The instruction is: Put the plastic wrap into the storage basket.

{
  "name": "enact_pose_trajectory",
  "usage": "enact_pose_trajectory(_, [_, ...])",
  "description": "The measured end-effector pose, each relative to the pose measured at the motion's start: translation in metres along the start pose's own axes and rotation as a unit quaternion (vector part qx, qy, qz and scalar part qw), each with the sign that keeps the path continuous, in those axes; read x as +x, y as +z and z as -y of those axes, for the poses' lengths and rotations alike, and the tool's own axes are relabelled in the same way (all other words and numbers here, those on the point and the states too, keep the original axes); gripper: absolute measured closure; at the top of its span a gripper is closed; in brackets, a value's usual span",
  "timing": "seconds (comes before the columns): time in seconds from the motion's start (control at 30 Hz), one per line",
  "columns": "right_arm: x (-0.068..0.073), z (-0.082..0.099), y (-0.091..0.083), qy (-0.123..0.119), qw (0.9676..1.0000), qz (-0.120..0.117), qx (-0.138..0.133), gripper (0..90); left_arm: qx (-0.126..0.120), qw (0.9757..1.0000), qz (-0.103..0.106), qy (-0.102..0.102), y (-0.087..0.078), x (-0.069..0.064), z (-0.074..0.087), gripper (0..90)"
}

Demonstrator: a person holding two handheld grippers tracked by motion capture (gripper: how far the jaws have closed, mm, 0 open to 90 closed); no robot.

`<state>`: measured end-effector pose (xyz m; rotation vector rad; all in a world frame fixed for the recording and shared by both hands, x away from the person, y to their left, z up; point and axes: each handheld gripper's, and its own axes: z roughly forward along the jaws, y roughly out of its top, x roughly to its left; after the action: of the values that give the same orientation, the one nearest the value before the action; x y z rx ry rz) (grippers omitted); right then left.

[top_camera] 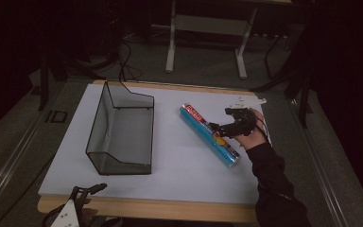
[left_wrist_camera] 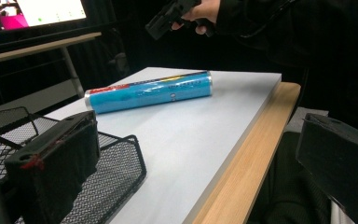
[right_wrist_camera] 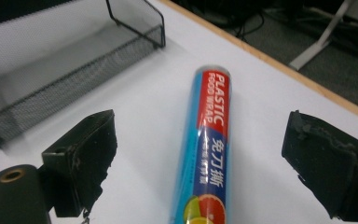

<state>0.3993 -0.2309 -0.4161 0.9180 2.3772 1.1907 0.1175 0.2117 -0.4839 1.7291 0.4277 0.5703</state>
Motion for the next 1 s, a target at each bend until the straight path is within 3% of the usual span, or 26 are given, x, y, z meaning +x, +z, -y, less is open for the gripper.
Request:
enact_pose_trajectory(0.2, [-0.007, 0.005, 0.021, 0.018, 0.9989, -0.008, 0.043, 10.4, 0.001, 1.0, 0.002, 0.0, 0.0, 0.0, 0.0, 0.1])
enact_pose_trajectory(0.5, [-0.02, 0.013, 0.045, 0.033, 0.9966, -0.013, 0.074, 14.3, 0.002, 1.0, 0.004, -0.002, 0.0, 0.0, 0.001, 0.1])
enact_pose_trajectory(1.0, [-0.033, 0.024, 0.086, 0.05, 0.9874, -0.031, 0.147, 17.3, -0.004, 1.0, 0.007, 0.001, -0.001, -0.001, 0.0, 0.1])
